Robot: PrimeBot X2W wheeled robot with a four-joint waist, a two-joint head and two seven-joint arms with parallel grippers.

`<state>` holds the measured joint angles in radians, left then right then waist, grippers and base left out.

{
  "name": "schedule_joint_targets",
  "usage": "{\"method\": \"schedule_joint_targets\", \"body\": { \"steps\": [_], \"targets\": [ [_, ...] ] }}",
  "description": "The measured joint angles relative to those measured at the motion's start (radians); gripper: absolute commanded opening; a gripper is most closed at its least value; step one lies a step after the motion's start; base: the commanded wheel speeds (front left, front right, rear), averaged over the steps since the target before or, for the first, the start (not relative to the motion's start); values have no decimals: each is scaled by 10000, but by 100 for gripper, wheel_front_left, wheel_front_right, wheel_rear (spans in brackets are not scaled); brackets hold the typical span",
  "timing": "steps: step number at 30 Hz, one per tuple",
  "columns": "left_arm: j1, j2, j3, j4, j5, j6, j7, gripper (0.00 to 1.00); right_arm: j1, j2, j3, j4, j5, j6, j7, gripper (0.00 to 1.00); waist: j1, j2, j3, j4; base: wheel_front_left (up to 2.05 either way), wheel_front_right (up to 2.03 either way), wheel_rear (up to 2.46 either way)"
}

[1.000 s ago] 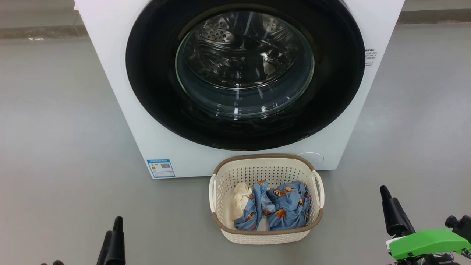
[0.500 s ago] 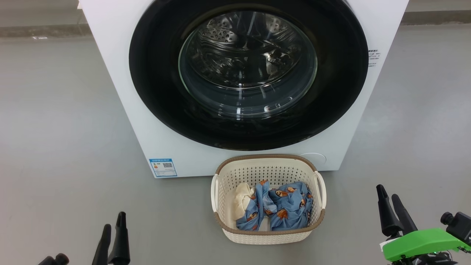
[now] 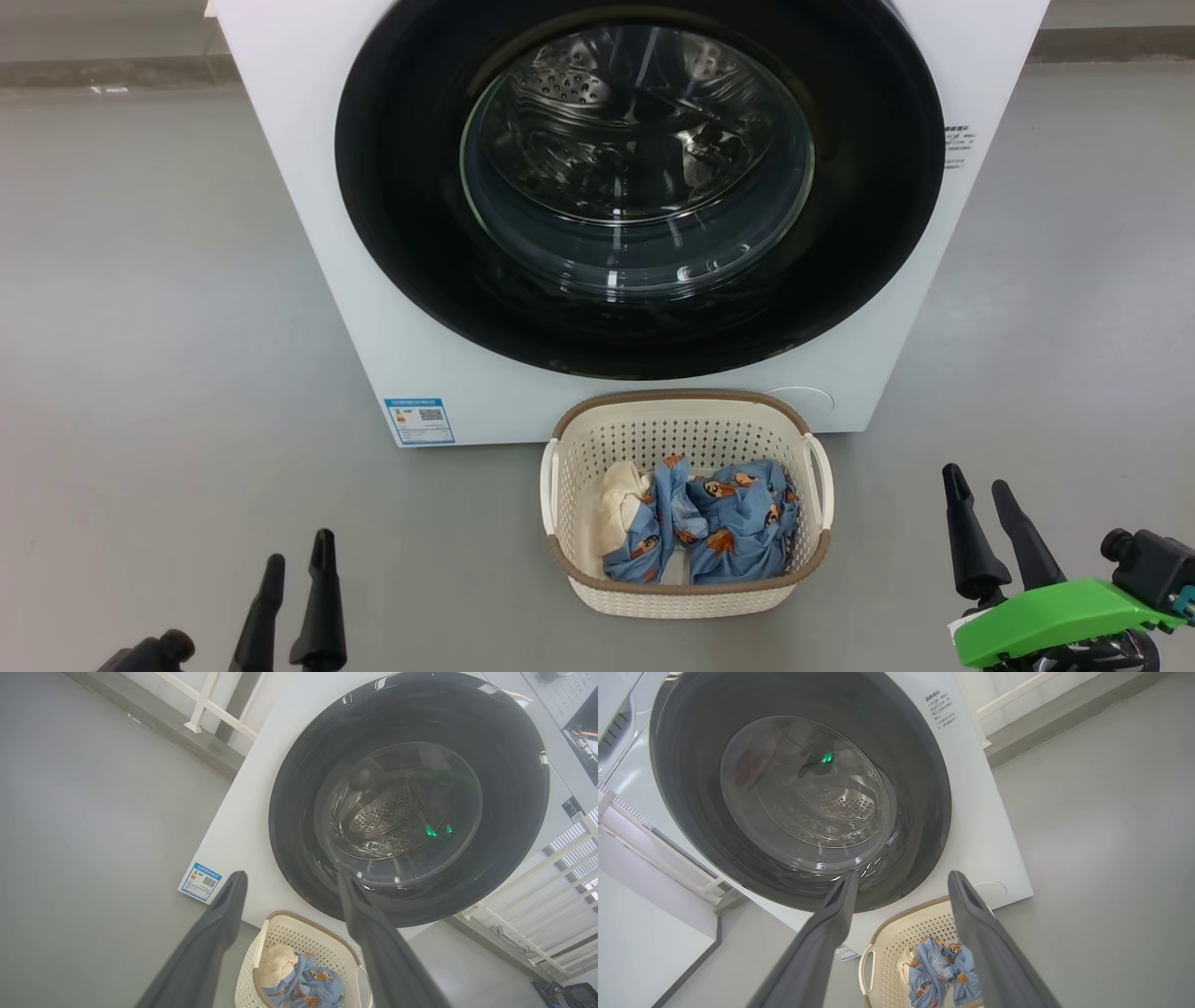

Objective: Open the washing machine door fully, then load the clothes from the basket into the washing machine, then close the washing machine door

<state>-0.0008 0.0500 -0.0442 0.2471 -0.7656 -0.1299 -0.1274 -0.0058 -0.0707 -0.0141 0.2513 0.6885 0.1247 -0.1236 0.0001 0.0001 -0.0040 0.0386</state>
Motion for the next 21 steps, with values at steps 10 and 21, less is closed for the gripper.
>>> {"method": "schedule_joint_targets", "body": {
  "steps": [10,21],
  "targets": [
    [-12,27,-96,-79,1078,-2,-244,100,-5,-38,63,-94,-1066,0,-278,100,-1,0,-14,60,0,0,0],
    [-54,50,-150,-140,2362,-2,-581,100,-6,-48,52,-136,-2261,2,-556,100,-1,0,-19,100,0,0,0]
  ]
}}
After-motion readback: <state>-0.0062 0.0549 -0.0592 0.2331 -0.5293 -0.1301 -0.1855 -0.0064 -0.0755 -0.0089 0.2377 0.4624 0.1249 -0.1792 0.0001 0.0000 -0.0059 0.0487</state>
